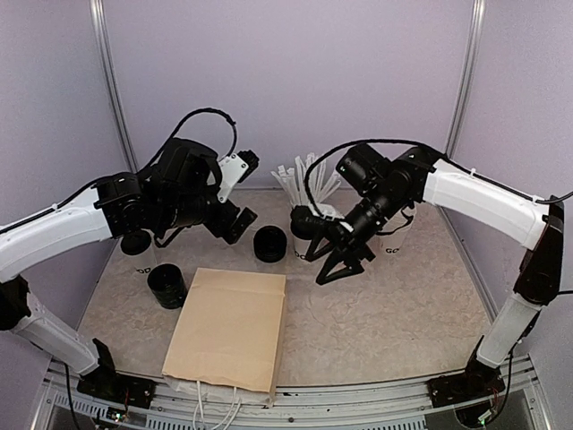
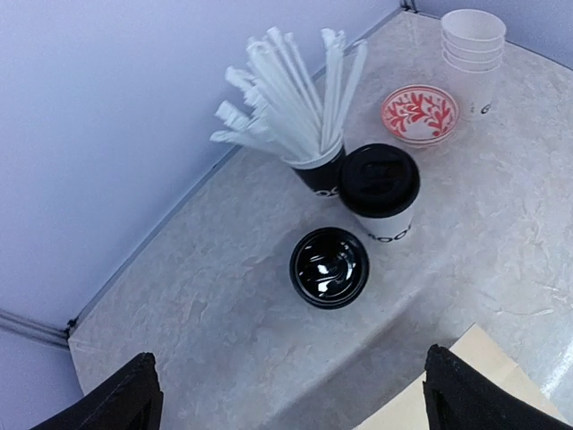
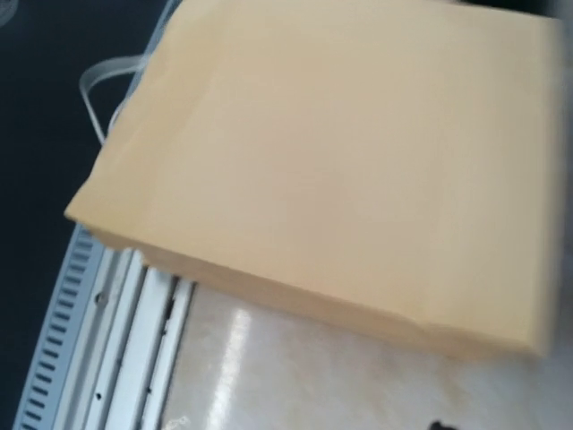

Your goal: Pack the takeout coffee

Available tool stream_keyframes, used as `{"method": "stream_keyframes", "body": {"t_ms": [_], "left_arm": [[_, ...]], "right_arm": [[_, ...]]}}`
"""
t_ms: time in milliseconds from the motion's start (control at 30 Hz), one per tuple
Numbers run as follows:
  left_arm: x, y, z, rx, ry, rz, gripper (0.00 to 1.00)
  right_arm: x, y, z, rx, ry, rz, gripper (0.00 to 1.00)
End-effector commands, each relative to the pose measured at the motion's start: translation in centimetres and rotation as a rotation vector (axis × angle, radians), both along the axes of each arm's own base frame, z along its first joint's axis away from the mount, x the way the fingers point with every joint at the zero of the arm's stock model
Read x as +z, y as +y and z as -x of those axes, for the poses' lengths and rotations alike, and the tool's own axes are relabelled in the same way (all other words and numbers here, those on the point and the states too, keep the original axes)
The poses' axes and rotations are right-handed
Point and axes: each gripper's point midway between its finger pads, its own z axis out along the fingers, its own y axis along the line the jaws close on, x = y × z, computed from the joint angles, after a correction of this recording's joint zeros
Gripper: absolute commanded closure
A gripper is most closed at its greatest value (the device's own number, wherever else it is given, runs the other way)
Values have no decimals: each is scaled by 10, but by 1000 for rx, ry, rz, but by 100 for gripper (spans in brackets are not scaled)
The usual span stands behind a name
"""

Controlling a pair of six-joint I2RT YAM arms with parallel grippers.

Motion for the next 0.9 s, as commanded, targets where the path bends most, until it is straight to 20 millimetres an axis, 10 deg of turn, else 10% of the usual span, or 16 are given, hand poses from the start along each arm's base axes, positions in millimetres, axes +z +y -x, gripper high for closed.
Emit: {"method": "stream_keyframes", "body": {"t_ms": [0, 367, 533, 867], "left_arm": [[48, 64, -26, 205, -107, 205, 3], [3, 98, -42, 397, -3, 234, 8], [0, 104, -40, 445, 21, 260, 8], [15, 119, -1, 461, 14, 360, 9]], "right_arm": [[-16, 39, 44, 102, -170, 39, 33], [-95, 103, 159, 201, -422, 185, 28], [-124, 123, 172, 137, -511, 246, 1], [-145, 140, 151, -49, -985, 303, 3]]}}
